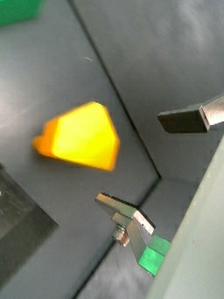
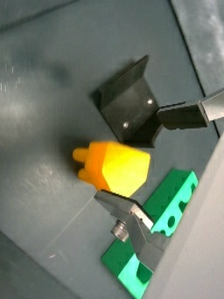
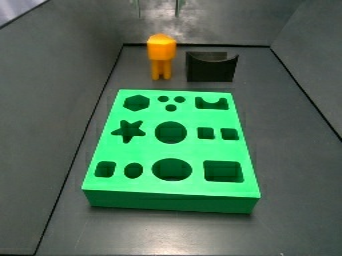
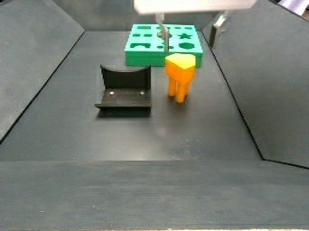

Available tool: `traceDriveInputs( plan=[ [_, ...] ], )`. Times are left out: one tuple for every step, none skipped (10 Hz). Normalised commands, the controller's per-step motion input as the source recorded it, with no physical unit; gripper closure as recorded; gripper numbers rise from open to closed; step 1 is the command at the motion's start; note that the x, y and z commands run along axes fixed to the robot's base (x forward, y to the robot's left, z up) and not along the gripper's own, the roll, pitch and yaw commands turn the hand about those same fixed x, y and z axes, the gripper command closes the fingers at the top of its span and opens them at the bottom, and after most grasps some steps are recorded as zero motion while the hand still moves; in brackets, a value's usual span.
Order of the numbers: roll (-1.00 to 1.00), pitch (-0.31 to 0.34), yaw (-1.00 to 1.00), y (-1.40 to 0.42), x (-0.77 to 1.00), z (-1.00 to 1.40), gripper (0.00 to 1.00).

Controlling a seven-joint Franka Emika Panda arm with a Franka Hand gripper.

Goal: Pick up the 3 prong object. Move up. Move to above the board. Insert the 3 prong object.
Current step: Pick up the 3 prong object.

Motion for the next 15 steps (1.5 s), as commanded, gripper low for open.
traceDriveInputs(
  plan=[
    [0.0, 0.0, 0.77, -0.3, 0.19, -0.85, 0.0],
    [0.0, 0.0, 0.75, -0.23, 0.25, -0.77, 0.0],
    [0.0, 0.0, 0.64, -0.08, 0.39, -0.72, 0.0],
    [-0.01, 0.0, 0.53, 0.0, 0.37, -0.67, 0.0],
    [0.0, 0.004, 0.41, 0.0, 0.28, -0.6, 0.0],
    [0.0, 0.009, 0.36, 0.0, 0.2, -0.52, 0.0],
    [0.0, 0.0, 0.27, 0.0, 0.06, -0.31, 0.0],
    [0.0, 0.0, 0.36, -0.04, -0.01, -0.09, 0.0],
    [0.0, -0.013, 0.53, -0.02, -0.14, 0.0, 0.0],
    [0.0, -0.024, 0.4, -0.07, -0.08, -0.03, 0.0],
    [-0.01, -0.029, 0.21, 0.0, 0.0, -0.09, 0.0],
    [-0.01, -0.051, 0.1, 0.0, 0.0, -0.1, 0.0],
    [0.0, -0.044, -0.03, 0.0, 0.0, -0.06, 0.0],
    [-0.03, -0.069, -0.46, 0.0, 0.07, -0.03, 0.0],
    [-0.07, -0.09, -0.76, 0.0, 0.08, -0.03, 0.0]
  ],
)
